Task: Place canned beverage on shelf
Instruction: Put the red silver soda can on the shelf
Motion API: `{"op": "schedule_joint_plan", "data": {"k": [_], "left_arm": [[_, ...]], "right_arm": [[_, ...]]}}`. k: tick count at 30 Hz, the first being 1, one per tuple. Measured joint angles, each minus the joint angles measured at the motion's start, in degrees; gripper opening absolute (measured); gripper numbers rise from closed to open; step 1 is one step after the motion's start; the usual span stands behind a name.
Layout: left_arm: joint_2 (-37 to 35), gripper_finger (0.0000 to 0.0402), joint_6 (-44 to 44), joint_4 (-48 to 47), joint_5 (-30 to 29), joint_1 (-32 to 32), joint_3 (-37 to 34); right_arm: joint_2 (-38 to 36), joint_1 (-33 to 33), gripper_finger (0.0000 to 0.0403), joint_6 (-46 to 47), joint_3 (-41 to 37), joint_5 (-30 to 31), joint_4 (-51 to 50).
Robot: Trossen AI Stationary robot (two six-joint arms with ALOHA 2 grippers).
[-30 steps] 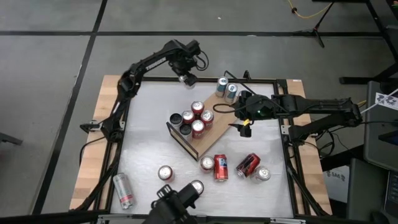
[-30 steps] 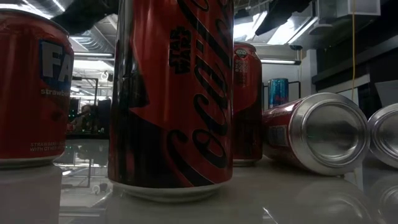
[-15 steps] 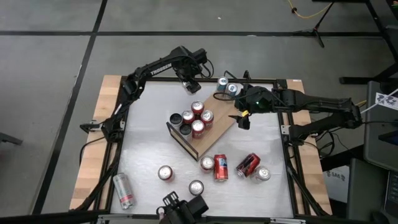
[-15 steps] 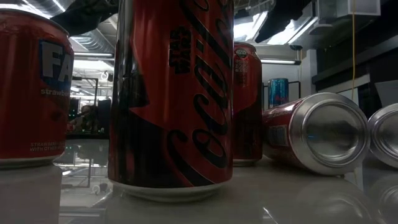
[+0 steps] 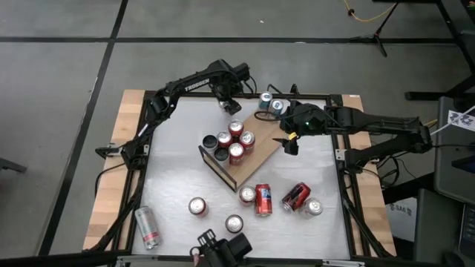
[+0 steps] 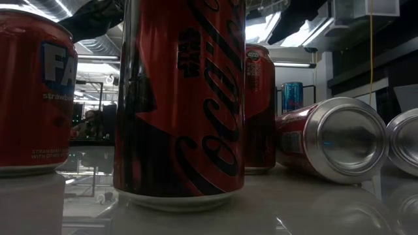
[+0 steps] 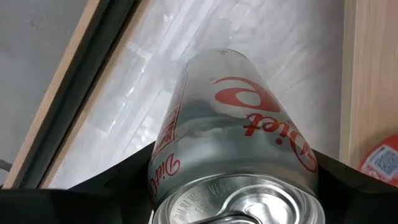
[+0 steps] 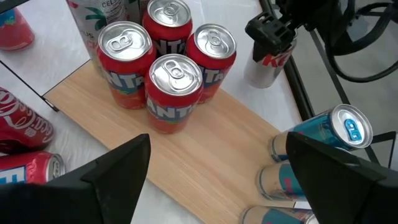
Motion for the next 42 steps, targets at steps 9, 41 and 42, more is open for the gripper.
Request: {"op": "schedule_joint_plan", "data": {"k": [9, 41, 42], "left_arm": [[0.0, 0.0289, 0.3, 1.7, 0.8, -0.4, 0.0], [0.0, 0.0311, -0.1, -1.0, 0.4, -1.9, 0.0], [0.0, 0.0311, -0.1, -1.0, 0.4, -1.9, 0.0]], "right_arm": [[0.0, 0.0, 0.0363, 0.0, 0.0, 0.0, 0.0], [0.0, 0.0, 0.0363, 0.0, 0.0, 0.0, -0.5], [0.0, 0.0, 0.0363, 0.0, 0.0, 0.0, -0.5]]}}
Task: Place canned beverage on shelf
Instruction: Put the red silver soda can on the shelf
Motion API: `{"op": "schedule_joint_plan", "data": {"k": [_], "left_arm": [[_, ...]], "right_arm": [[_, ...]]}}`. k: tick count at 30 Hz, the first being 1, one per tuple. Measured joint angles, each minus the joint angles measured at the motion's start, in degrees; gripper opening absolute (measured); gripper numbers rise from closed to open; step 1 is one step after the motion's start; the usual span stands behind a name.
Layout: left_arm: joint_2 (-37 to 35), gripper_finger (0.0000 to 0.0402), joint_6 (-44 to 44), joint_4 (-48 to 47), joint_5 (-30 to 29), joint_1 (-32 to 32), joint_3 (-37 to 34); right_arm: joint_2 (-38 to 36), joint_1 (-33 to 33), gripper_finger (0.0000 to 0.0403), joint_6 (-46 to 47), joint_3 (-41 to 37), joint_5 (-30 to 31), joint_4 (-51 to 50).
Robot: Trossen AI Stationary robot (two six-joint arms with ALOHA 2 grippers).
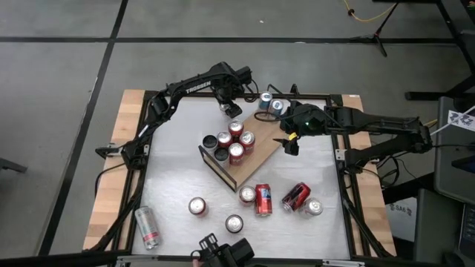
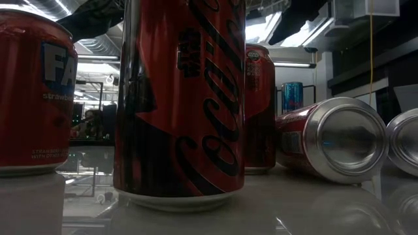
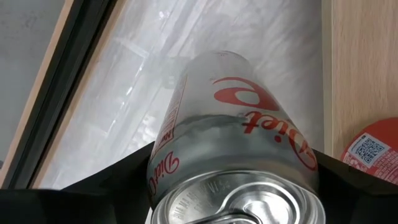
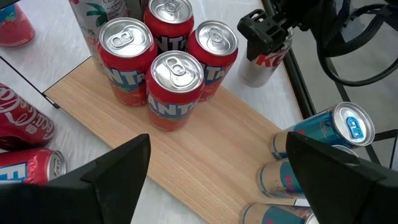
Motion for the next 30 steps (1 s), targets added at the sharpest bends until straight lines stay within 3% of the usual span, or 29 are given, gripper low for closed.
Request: {"op": "schedule_joint_plan", "data": {"k": [7, 17, 30], "left_arm": [[0.0, 0.0314, 0.8, 0.0, 0.4, 0.0, 0.0], [-0.1, 0.0356, 0.0, 0.5, 0.5, 0.0, 0.0], [-0.1, 0.0354, 0.3, -2.1, 0.5, 0.1, 4.4]], "right_arm": [[0.0, 0.0, 0.0363, 0.0, 0.0, 0.0, 0.0], [0.0, 0.0, 0.0363, 0.0, 0.0, 0.0, 0.0], [0.0, 0.0, 0.0363, 0.0, 0.0, 0.0, 0.2]]}}
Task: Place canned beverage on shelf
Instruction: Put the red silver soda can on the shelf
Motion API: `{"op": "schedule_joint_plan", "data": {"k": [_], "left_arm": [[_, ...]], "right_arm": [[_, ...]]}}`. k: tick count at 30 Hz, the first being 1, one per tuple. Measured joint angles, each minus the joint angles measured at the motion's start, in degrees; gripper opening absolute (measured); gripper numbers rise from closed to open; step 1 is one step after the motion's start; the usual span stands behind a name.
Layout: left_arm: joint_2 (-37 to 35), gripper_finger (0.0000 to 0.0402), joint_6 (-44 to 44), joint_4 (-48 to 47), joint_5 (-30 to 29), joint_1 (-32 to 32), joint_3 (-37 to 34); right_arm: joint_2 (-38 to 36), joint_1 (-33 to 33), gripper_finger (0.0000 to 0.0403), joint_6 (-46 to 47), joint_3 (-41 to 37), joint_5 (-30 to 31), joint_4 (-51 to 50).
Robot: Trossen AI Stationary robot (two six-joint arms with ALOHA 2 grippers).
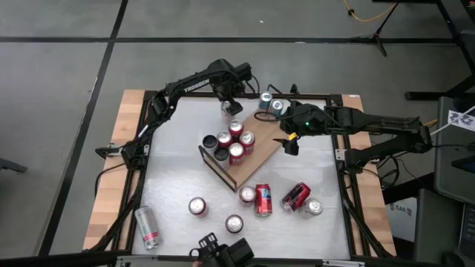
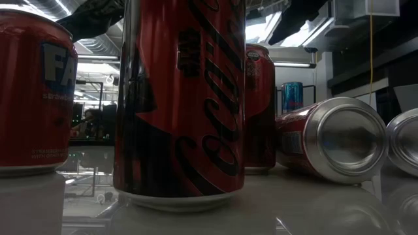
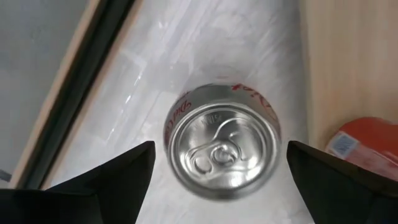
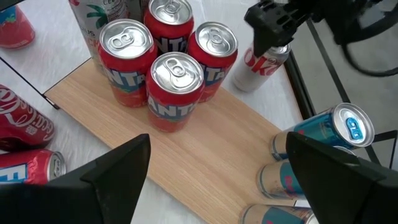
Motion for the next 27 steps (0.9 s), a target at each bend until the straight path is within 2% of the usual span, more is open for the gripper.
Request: {"op": "schedule_joint_plan", "data": {"k": [3, 14, 20, 27], "left_arm": [[0.0, 0.0354, 0.1, -1.6, 0.0, 0.0, 2.8], [-7.2, 0.0354, 0.1, -5.2, -0.1, 0.8, 2.4], [-12.8, 0.0354, 1.6, -5.2, -0.4, 0.7, 2.4], [-21.9, 0.0354, 1.2, -5.2, -0.7, 0.0, 2.4]], "right_arm": [[0.0, 0.0, 0.0363, 0.0, 0.0, 0.0, 0.2], [0.0, -0.7, 0.0363, -1.3, 0.0, -0.1, 10.2], [0.0, -4.6, 0.0363, -1.3, 0.0, -0.6, 13.9], [2.3, -10.1, 0.0363, -1.3, 0.0, -5.4, 21.3]]}}
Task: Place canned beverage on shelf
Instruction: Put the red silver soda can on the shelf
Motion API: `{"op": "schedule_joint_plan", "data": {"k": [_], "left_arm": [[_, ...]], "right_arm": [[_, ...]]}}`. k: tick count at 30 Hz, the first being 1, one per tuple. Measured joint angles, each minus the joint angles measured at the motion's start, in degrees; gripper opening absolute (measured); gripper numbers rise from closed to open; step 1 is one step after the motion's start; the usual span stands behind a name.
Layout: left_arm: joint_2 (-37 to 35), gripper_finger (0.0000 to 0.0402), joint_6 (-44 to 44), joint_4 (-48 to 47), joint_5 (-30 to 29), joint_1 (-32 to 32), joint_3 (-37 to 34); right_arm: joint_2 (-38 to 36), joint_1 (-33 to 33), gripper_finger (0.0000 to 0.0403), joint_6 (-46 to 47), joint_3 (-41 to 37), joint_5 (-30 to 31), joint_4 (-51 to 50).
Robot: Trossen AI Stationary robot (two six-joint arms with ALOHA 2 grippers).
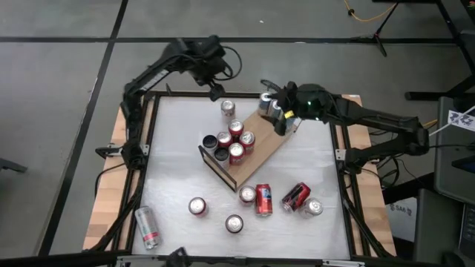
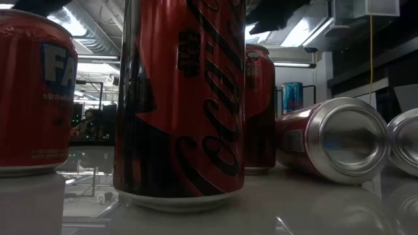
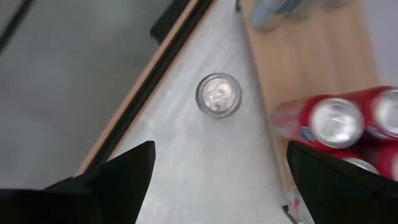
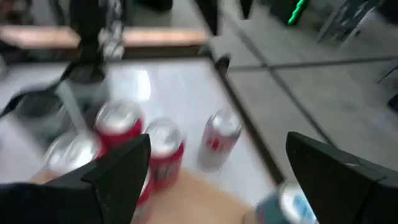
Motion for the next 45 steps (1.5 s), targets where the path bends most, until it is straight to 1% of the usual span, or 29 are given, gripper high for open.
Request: {"op": "schedule_joint_plan", "data": {"k": [2, 4, 8, 10, 13, 16, 20, 23, 27, 30, 34, 36, 39, 45], "left_arm": [[-3.2, 0.0354, -0.1, 0.0, -0.2, -0.9, 0.0], [-6.7, 0.0354, -1.4, 0.1, -2.3, -2.2, -0.6], [-13.1, 0.0354, -5.0, 0.1, -10.1, -5.8, -4.6], [-16.4, 0.0354, -7.8, 0.2, -13.2, -8.0, -7.8], [-21.7, 0.0353, -12.2, 2.1, -16.2, -11.0, -14.8], [-26.6, 0.0353, -15.6, 6.8, -17.4, -13.4, -23.7], [-32.6, 0.0353, -19.2, 16.0, -17.5, -16.1, -36.1], [-35.8, 0.0353, -21.2, 23.2, -17.3, -17.2, -44.5], [-37.7, 0.0353, -23.5, 30.9, -16.6, -18.1, -53.0], [-37.8, 0.0353, -24.7, 34.5, -15.2, -18.2, -57.2], [-37.8, 0.0353, -25.7, 37.2, -13.9, -18.2, -61.0], [-37.7, 0.0353, -26.9, 36.8, -13.8, -18.6, -62.0], [-37.8, 0.0353, -27.2, 36.6, -13.6, -19.2, -62.1], [-37.8, 0.0353, -29.4, 37.0, -12.8, -19.6, -62.1]], "right_arm": [[1.3, -1.8, 0.0363, 0.0, 0.0, -2.6, 2.3], [3.1, -3.5, 0.0363, 0.0, 0.0, -5.0, 5.8], [7.3, -6.6, 0.0363, 0.0, 0.0, -10.1, 12.3], [9.4, -7.7, 0.0363, 0.0, 0.0, -11.5, 15.2], [12.2, -9.0, 0.0363, 0.0, 0.0, -12.7, 18.3], [14.6, -9.5, 0.0363, 0.0, 0.0, -12.6, 20.3], [17.7, -10.0, 0.0363, 0.0, 0.0, -12.7, 23.7], [19.9, -10.6, 0.0363, 0.0, 0.2, -12.7, 26.0], [24.0, -11.3, 0.0363, 0.0, 4.0, -12.8, 25.0], [28.1, -11.6, 0.0363, 0.0, 8.5, -13.0, 23.8], [33.3, -11.7, 0.0363, -0.3, 15.8, -13.0, 15.1], [35.9, -11.7, 0.0363, -1.3, 19.1, -12.5, 10.7], [38.9, -11.7, 0.0363, -1.5, 22.6, -12.2, 6.9], [43.2, -11.6, 0.0363, -1.5, 25.3, -12.2, 6.1]]}}
